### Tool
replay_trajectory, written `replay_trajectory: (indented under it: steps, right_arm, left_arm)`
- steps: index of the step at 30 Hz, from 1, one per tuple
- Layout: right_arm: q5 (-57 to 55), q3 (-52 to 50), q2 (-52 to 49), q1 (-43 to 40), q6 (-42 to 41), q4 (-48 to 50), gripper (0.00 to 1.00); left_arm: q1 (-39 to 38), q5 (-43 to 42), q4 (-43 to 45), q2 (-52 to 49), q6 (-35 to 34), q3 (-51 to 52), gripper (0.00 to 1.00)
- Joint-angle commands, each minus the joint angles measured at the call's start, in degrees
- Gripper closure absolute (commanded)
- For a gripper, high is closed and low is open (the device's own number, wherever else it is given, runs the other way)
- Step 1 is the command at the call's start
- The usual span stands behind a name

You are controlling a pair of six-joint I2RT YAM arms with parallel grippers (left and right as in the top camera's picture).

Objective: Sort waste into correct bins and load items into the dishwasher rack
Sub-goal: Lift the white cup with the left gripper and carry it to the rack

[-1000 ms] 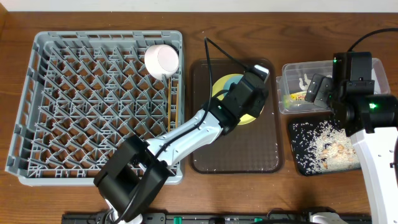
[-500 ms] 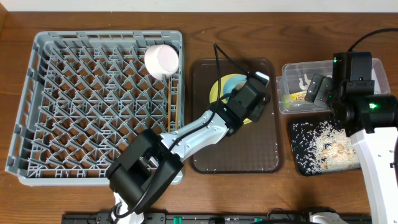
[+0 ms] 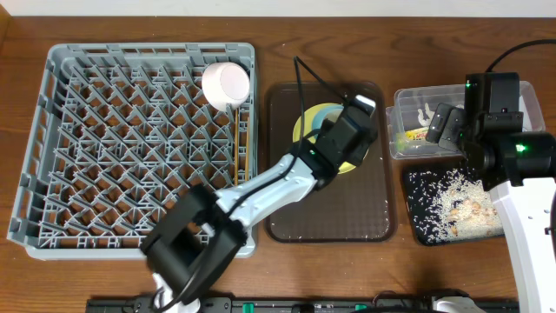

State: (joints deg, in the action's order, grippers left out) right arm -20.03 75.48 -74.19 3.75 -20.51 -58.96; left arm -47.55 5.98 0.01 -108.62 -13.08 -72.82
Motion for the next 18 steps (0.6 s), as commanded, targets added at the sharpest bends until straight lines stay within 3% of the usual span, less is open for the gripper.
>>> replay_trajectory:
  steps: [1,3,9,18]
  right_arm:
    - [-0.9,0.2,0.3,0.0,0.4,-0.1,0.01]
    - [-0.9,0.2,0.3,0.0,0.4,-0.1,0.01]
    - [-0.9,0.2,0.3,0.0,0.4,-0.1,0.01]
    - [-0.9,0.2,0.3,0.0,0.4,-0.1,0.01]
  left_arm:
    - [1.9,0.5,-1.3,9.2,-1.8,-0.4,0.94]
    - [3.7,-0.8,-3.6,13.4,-2.9,-0.4,0.94]
    - [13.9,-17.4,-10.6,22.5,-9.1,-0.4,0.94]
    - [37.5,-62.5,-10.0,17.8,-26.4,-0.4,0.94]
